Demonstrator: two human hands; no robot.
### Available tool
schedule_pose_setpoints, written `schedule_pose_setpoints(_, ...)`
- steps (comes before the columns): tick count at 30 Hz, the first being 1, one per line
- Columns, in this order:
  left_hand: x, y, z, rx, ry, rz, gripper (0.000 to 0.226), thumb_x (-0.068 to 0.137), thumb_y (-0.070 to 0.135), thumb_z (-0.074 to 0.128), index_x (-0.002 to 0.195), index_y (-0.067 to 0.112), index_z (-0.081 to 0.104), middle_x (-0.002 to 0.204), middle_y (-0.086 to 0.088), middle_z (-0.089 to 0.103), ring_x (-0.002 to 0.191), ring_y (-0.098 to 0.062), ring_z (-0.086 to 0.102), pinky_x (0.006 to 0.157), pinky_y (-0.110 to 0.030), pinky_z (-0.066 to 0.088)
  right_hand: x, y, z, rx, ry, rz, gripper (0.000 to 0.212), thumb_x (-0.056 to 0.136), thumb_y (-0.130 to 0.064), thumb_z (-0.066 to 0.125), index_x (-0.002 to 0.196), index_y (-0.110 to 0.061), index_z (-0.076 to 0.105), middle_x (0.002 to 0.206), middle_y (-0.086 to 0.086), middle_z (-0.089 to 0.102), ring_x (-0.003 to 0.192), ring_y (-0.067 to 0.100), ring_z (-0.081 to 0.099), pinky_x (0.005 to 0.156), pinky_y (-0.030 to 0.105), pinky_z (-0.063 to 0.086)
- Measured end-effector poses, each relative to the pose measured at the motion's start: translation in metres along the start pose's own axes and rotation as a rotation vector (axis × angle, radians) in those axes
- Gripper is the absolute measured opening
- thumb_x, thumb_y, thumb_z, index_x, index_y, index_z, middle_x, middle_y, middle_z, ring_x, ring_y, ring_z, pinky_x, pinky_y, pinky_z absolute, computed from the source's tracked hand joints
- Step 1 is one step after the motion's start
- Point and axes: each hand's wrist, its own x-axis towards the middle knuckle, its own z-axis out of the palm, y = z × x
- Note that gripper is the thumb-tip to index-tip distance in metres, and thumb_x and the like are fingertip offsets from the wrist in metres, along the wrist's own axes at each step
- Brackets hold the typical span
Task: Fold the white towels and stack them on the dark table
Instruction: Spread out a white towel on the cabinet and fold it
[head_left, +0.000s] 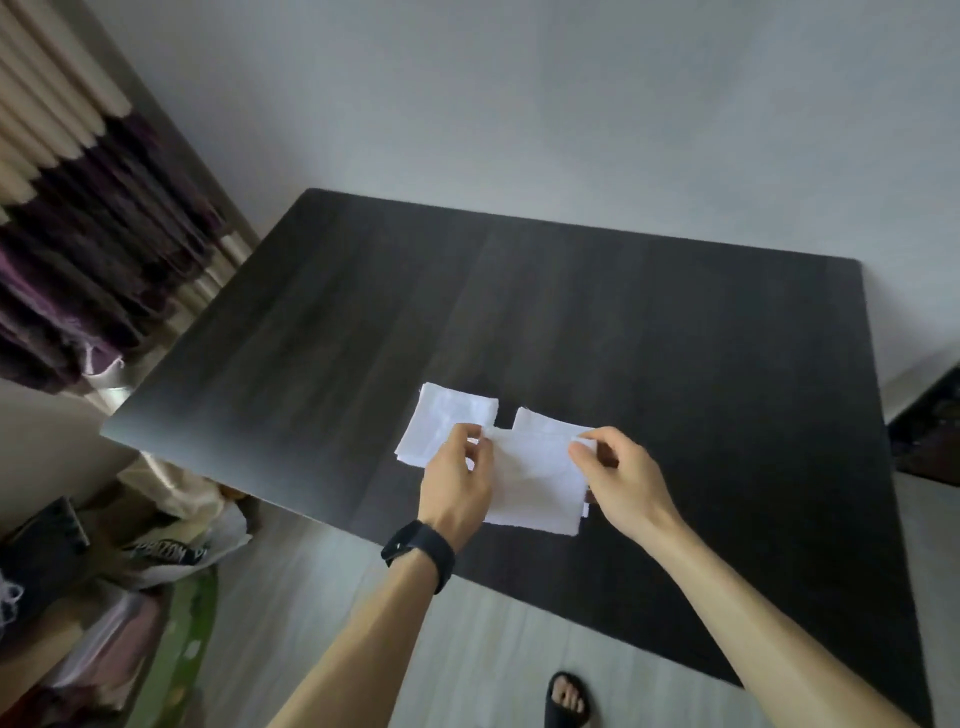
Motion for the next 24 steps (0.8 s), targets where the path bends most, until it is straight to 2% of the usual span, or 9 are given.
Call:
schedule_pose_setpoints(3, 0.031, -0.010, 0.022, 0.018, -0.075, -0.021, 0.018, 0.101, 0.036, 0.037, 0.112, 0.031, 0.050, 0.102, 0.010, 0.059, 0.091, -0.012, 0.059, 0.078, -0.032, 0.050, 0.015, 0.016, 0.016, -0.021, 0.103, 0.055, 0.010, 0.100, -0.034, 0.050, 0.101, -0.026, 0.055, 0.094, -0.008, 0.061, 0.083, 0.004, 0.058, 0.055, 0.013, 0.039)
schedule_pose_setpoints(6, 0.059, -0.019, 0.041, 0.047, -0.144, -0.027, 0.021, 0.101, 0.038, 0.037, 0.113, 0.030, 0.052, 0.102, 0.012, 0.058, 0.094, -0.011, 0.058, 0.085, -0.037, 0.051, 0.034, 0.032, 0.028, -0.008, 0.228, 0.104, 0.009, 0.100, -0.032, 0.049, 0.104, -0.026, 0.054, 0.095, -0.011, 0.060, 0.088, 0.004, 0.058, 0.063, 0.015, 0.039)
schedule_pose_setpoints(11, 0.092, -0.031, 0.061, 0.139, -0.199, -0.017, 0.021, 0.101, 0.043, 0.040, 0.108, 0.029, 0.055, 0.101, 0.011, 0.061, 0.091, -0.009, 0.058, 0.083, -0.033, 0.051, 0.061, 0.054, 0.039, -0.028, 0.330, 0.168, 0.021, 0.099, -0.031, 0.052, 0.115, -0.020, 0.059, 0.105, -0.007, 0.061, 0.097, 0.011, 0.057, 0.078, 0.025, 0.041)
schedule_pose_setpoints(16, 0.107, -0.037, 0.068, 0.220, -0.187, 0.014, 0.020, 0.101, 0.044, 0.042, 0.105, 0.030, 0.056, 0.096, 0.011, 0.062, 0.087, -0.009, 0.058, 0.078, -0.029, 0.051, 0.075, 0.071, 0.047, -0.102, 0.353, 0.194, 0.020, 0.098, -0.034, 0.053, 0.112, -0.021, 0.060, 0.103, -0.007, 0.063, 0.095, 0.012, 0.060, 0.073, 0.026, 0.043)
schedule_pose_setpoints(24, 0.113, -0.032, 0.072, 0.308, -0.178, 0.067, 0.020, 0.100, 0.048, 0.040, 0.109, 0.035, 0.053, 0.088, 0.012, 0.061, 0.082, -0.011, 0.059, 0.072, -0.035, 0.054, 0.079, 0.074, 0.050, -0.140, 0.413, 0.156, 0.019, 0.099, -0.033, 0.051, 0.113, -0.022, 0.058, 0.104, -0.011, 0.060, 0.094, 0.008, 0.058, 0.072, 0.021, 0.043)
